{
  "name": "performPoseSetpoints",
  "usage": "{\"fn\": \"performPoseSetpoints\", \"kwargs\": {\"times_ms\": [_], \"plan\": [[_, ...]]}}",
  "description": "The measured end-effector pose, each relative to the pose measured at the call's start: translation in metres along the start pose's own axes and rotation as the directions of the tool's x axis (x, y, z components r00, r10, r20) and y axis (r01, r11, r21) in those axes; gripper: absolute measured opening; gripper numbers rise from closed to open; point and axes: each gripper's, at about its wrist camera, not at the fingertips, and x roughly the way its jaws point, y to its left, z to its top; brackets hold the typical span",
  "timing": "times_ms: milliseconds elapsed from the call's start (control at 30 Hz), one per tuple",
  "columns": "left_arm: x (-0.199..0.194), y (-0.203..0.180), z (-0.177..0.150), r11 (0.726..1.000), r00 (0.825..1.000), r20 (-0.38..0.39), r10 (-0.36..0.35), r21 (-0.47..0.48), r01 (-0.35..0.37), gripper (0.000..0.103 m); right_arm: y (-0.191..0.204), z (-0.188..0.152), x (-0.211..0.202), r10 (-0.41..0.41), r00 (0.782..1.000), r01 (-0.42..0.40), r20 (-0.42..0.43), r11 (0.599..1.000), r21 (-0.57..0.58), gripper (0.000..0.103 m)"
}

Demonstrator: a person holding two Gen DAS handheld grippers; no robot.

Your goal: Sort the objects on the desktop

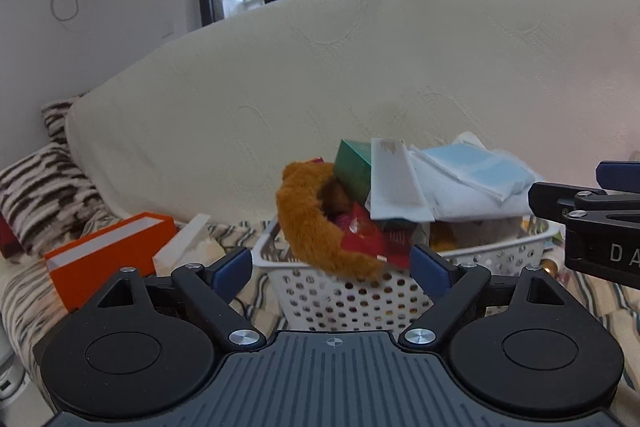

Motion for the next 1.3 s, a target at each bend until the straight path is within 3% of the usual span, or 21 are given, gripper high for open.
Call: {"fn": "performPoseSetpoints", "kwargs": {"times_ms": [500,867,1300], "plan": [[-0.012,-0.013,-0.039,1.0,0.998,-0.067,0.001,0.011,-0.001,0.1,0.0,-0.037,-0.007,-0.046,0.998,0.045,-0.038,0.999,-0.013,0.071],[-0.008,-0.011,-0.032,1.0,0.998,-0.058,0.002,-0.016,-0.003,0.103,0.006,-0.031,-0.013,-0.067,0.998,0.068,0.017,0.996,-0.054,0.074],[-0.007,-0.007,-0.029,0.991,0.994,-0.078,-0.072,-0.115,0.062,0.103,0.008,-0.03,-0.016,-0.073,0.996,0.076,0.042,0.995,-0.069,0.075]]}}
